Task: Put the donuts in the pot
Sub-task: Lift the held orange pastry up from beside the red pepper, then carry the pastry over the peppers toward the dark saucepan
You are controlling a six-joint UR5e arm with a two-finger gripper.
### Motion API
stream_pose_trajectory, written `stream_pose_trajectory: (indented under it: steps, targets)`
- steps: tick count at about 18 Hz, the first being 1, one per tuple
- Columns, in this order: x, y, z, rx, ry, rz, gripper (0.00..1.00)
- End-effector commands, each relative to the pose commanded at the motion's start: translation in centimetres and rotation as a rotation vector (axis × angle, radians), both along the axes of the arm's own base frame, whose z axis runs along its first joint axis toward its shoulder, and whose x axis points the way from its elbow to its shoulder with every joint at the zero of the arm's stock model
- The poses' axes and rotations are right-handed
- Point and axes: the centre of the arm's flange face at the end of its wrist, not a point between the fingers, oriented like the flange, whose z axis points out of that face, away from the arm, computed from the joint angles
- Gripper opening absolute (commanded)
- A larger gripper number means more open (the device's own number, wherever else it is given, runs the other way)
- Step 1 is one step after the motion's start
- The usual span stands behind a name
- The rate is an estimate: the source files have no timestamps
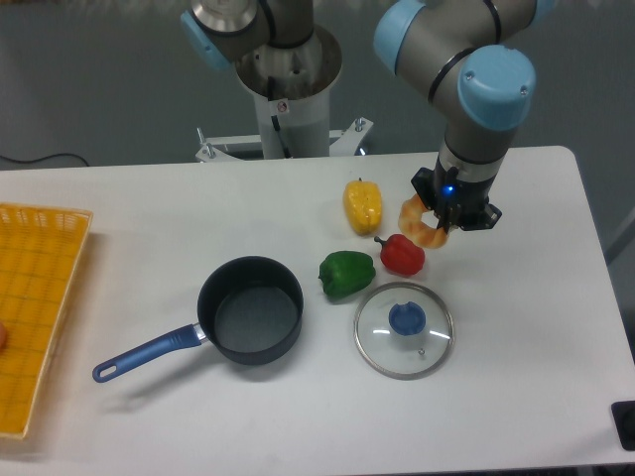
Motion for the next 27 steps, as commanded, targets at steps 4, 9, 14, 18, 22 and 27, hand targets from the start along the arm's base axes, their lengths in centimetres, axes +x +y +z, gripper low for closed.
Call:
stream_pose_trajectory:
  steps: [4,9,14,18,22,27]
  targets:
    - [1.6,0.9,-1.2,-0.001,-0.023,0.002,0.13]
    - [3.9,4.0,-1.2,0.019,-0.012,0.034,0.13]
    - [5.7,5.6,-1.3,0.021,-0.015,0.057,0.13]
    - [7.8,7.6,-2.2,0.045,0.017,0.102,0.13]
    - [9.9,9.6,-2.9,0.058,0.030,0.133,0.13]
    - [12.5,12.1,-3.4,0.063,0.030,0.173,0.13]
